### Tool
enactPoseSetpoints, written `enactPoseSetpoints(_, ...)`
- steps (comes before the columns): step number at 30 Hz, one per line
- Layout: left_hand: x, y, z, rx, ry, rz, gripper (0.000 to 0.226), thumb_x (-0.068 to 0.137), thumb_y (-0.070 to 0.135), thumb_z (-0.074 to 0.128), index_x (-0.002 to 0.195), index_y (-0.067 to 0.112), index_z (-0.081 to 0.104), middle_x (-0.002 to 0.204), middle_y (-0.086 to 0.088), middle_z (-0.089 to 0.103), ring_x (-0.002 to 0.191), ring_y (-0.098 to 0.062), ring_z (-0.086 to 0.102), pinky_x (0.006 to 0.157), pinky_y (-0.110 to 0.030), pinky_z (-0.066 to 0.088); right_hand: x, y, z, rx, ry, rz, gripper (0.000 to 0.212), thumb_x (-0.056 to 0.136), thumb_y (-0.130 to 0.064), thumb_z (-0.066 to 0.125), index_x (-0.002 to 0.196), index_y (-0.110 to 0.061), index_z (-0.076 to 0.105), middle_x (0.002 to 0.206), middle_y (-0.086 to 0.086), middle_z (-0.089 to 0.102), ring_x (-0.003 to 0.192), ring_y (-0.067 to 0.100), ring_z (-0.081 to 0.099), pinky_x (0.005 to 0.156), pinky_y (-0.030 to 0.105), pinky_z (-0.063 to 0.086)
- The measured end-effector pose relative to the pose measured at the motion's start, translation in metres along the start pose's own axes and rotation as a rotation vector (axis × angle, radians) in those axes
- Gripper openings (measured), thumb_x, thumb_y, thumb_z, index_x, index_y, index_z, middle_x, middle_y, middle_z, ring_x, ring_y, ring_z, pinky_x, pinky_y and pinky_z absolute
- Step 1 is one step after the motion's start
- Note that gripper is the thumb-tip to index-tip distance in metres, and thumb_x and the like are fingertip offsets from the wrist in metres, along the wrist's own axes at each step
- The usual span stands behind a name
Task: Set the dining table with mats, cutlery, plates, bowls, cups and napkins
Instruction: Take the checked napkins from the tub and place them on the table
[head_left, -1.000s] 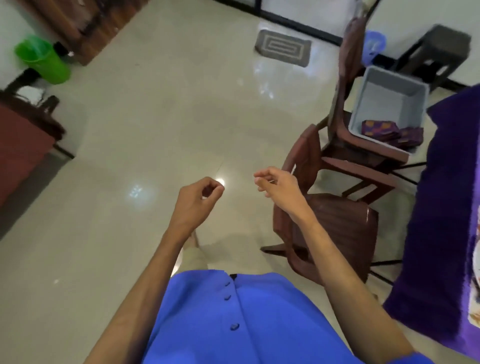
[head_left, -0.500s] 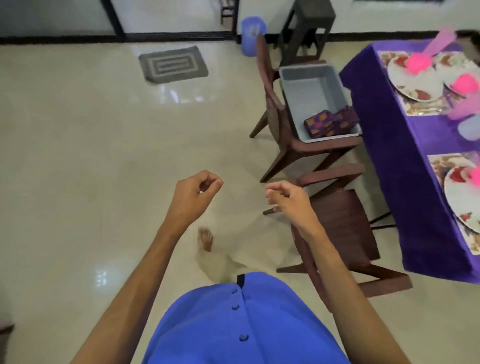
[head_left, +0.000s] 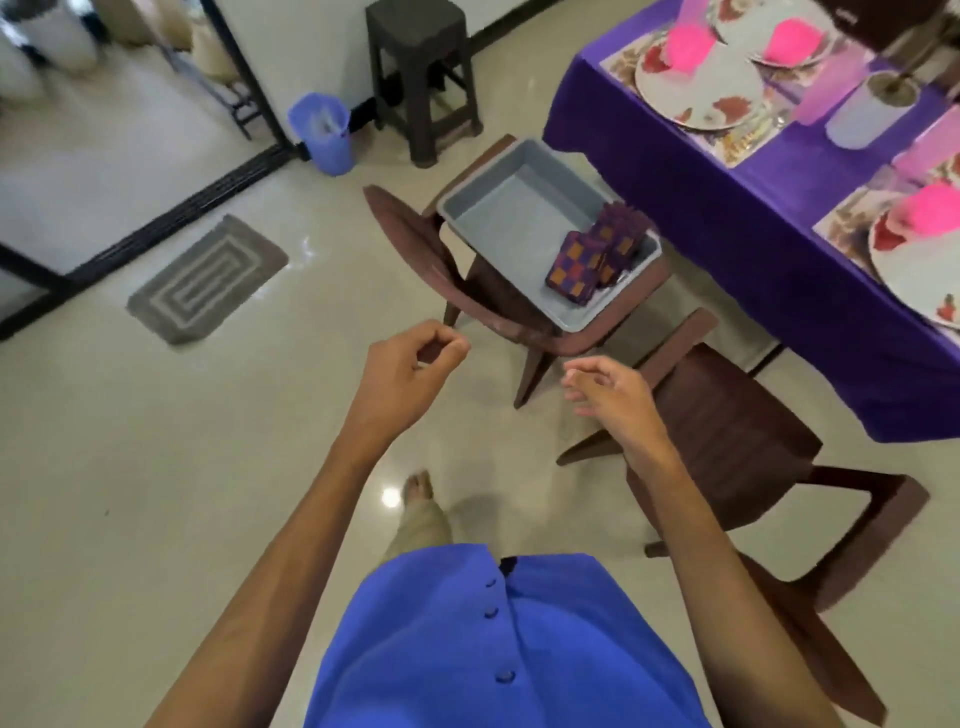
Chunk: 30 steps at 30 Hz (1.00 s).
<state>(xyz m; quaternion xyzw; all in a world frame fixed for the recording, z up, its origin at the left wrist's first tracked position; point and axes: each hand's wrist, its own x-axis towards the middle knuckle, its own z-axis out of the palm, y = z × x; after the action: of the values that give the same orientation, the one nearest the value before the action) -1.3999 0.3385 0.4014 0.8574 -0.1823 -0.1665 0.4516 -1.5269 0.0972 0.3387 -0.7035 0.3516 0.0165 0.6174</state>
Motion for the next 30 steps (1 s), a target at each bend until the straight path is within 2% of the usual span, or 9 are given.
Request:
enactPoseSetpoints(6,0.148,0.005,-0.019,-0.002,-0.220,0.167,0.010,0.100,0.032,0.069,0.102,0.025,0.076,0.098,0.016,0.076,0.093,0.001,0.070,0.077,-0.012,0.051,0.072,-0.012,0.007,0.124,0.193,0.142,0.016,0.097,-0.028,0.071,0.110,-0.020,0.075,0.110,0.011,0.076,0.097,0.022,0.072,0.083,0.038,0.057)
enactPoseSetpoints(10,0.247,0.001,-0.019,0.010,-0.446,0.137,0.020,0.093,0.032,0.078,0.110,0.025,0.071,0.094,0.012,0.077,0.092,-0.003,0.072,0.086,-0.022,0.055,0.124,-0.035,0.008,0.195,0.316,0.258,0.017,0.096,-0.030,0.072,0.111,-0.023,0.075,0.114,0.007,0.074,0.108,0.024,0.070,0.084,0.036,0.057)
enactPoseSetpoints(13,0.307,-0.009,0.002,0.127,-0.613,0.190,0.031,0.090,0.034,0.080,0.116,0.025,0.065,0.095,0.012,0.076,0.096,-0.001,0.070,0.087,-0.024,0.051,0.160,-0.047,-0.002,0.177,0.392,0.306,0.031,0.089,-0.039,0.079,0.117,-0.027,0.072,0.115,-0.004,0.073,0.112,0.017,0.068,0.096,0.041,0.056)
enactPoseSetpoints(16,0.359,-0.029,0.039,0.302,-0.758,0.247,0.039,0.089,0.036,0.081,0.120,0.022,0.061,0.106,0.010,0.071,0.101,-0.005,0.066,0.087,-0.022,0.047,0.207,-0.053,-0.016,0.140,0.431,0.323,0.058,0.079,-0.053,0.082,0.129,-0.030,0.064,0.126,-0.009,0.066,0.117,0.012,0.063,0.100,0.040,0.054)
enactPoseSetpoints(19,0.411,-0.061,0.088,0.454,-0.909,0.294,0.051,0.089,0.041,0.079,0.128,0.017,0.058,0.122,0.004,0.067,0.112,-0.012,0.062,0.100,-0.035,0.051,0.279,-0.049,-0.035,0.150,0.457,0.352,0.063,0.084,-0.044,0.081,0.139,-0.025,0.055,0.125,-0.015,0.061,0.117,0.006,0.060,0.098,0.033,0.052)
enactPoseSetpoints(22,0.462,-0.104,0.149,0.498,-0.986,0.187,0.062,0.088,0.043,0.080,0.137,0.018,0.052,0.134,0.001,0.061,0.122,-0.016,0.058,0.105,-0.034,0.047,0.369,-0.020,-0.052,0.164,0.465,0.366,0.070,0.087,-0.040,0.081,0.145,-0.021,0.048,0.135,-0.007,0.058,0.121,0.011,0.059,0.104,0.035,0.050)
enactPoseSetpoints(26,0.516,-0.156,0.239,0.374,-0.879,-0.063,0.084,0.080,0.036,0.089,0.147,0.012,0.045,0.143,-0.005,0.055,0.128,-0.021,0.055,0.112,-0.035,0.043,0.481,0.029,-0.059,0.149,0.452,0.474,0.059,0.082,-0.038,0.083,0.130,-0.021,0.052,0.132,-0.003,0.063,0.118,0.016,0.063,0.098,0.034,0.054)
enactPoseSetpoints(28,0.534,-0.171,0.277,0.286,-0.811,-0.228,0.095,0.076,0.037,0.093,0.151,0.013,0.039,0.141,-0.002,0.054,0.127,-0.019,0.054,0.110,-0.034,0.043,0.517,0.054,-0.056,0.118,0.451,0.549,0.079,0.071,-0.043,0.088,0.132,-0.015,0.047,0.131,0.003,0.063,0.121,0.024,0.063,0.096,0.040,0.056)
enactPoseSetpoints(30,0.541,-0.178,0.307,0.166,-0.786,-0.383,0.100,0.073,0.039,0.094,0.151,0.015,0.037,0.136,0.002,0.054,0.121,-0.017,0.055,0.106,-0.035,0.048,0.538,0.072,-0.052,0.092,0.522,0.583,0.112,0.058,-0.048,0.092,0.145,-0.008,0.034,0.140,0.008,0.056,0.130,0.028,0.056,0.106,0.047,0.052)
